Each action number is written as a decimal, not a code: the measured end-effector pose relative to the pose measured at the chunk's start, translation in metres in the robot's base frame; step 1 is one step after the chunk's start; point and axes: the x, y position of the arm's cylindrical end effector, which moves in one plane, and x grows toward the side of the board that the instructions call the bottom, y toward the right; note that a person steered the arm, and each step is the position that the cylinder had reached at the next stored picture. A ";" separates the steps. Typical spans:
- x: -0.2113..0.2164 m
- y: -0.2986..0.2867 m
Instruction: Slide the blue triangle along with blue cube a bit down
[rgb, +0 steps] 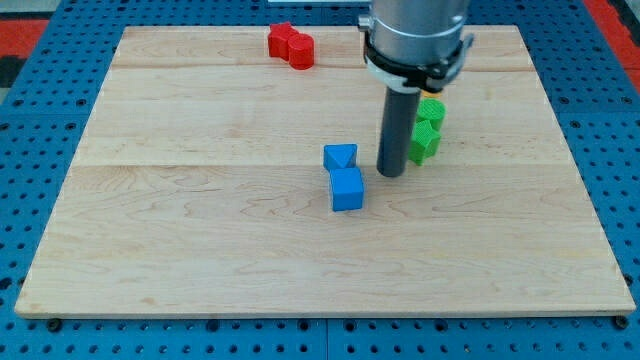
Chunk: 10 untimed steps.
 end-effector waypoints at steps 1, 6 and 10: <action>-0.002 0.027; -0.033 -0.002; -0.042 -0.054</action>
